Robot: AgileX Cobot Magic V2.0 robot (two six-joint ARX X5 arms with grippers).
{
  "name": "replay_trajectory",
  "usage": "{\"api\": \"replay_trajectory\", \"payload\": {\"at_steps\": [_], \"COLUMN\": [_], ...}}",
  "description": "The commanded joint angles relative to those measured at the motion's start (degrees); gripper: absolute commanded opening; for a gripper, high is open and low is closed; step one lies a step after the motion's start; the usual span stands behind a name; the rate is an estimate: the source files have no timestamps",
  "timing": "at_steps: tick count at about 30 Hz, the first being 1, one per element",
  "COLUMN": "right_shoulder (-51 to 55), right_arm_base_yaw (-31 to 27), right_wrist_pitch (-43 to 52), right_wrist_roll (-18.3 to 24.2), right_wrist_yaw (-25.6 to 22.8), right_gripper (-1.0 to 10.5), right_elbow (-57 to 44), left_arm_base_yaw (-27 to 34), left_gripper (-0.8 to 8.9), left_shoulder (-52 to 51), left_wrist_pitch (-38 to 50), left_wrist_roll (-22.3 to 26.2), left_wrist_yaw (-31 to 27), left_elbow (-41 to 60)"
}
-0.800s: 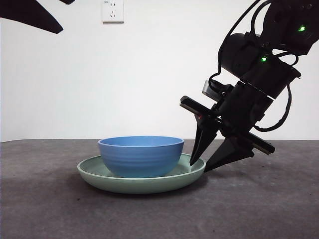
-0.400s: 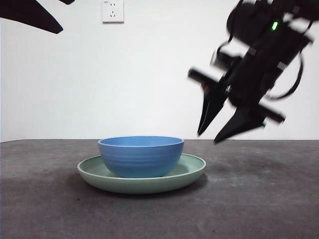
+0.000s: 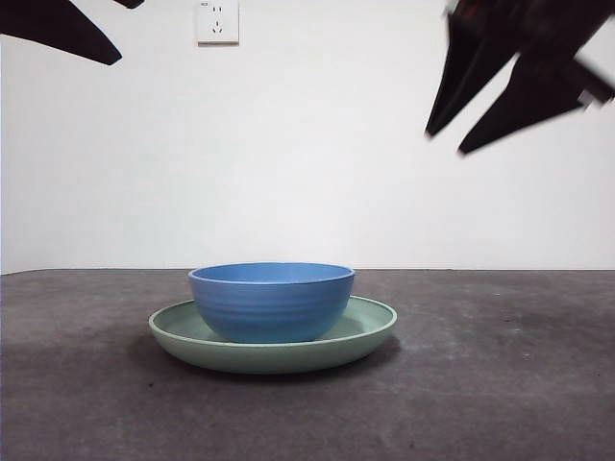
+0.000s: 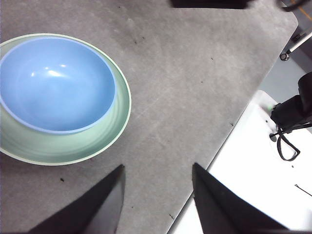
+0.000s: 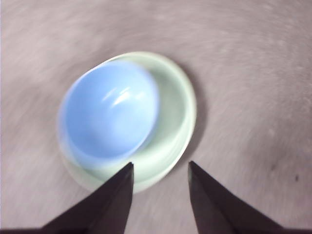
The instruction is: Pick up the blue bowl, put it on the green plate, put it on desk
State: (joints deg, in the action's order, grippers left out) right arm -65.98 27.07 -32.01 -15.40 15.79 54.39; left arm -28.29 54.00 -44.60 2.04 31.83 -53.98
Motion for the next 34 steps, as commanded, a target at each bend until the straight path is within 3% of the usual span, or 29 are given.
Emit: {"api": "replay_trajectory", "payload": {"at_steps": [1,11,18,34], "right_shoulder": [3.5,10.9,11.0,11.0], "right_arm_base_yaw": [1.2,7.8,11.1,11.4], "right_wrist_pitch": [-4.9,-18.7,-18.1,-17.7], "right_wrist_roll": [4.0,7.5,7.9,7.9], "right_wrist_yaw": [1.2,2.9,2.7,2.2], "right_gripper": [1.8,1.8,1.8,1.8], "right_elbow": [1.2,1.2,1.2,1.2], "left_arm_base_yaw": [-0.3,-0.3,-0.3,-0.3], "left_gripper": [2.22,2.22,2.22,2.11], "left_shoulder": [0.3,0.3,0.3,0.3], "left_wrist_pitch": [0.5,0.5,0.5,0.4], "left_wrist_roll": [0.3,0.3,0.3,0.3], "left_wrist_yaw": [0.3,0.3,0.3,0.3], "left_elbow": [-0.7,-0.7,-0.7,-0.7]}}
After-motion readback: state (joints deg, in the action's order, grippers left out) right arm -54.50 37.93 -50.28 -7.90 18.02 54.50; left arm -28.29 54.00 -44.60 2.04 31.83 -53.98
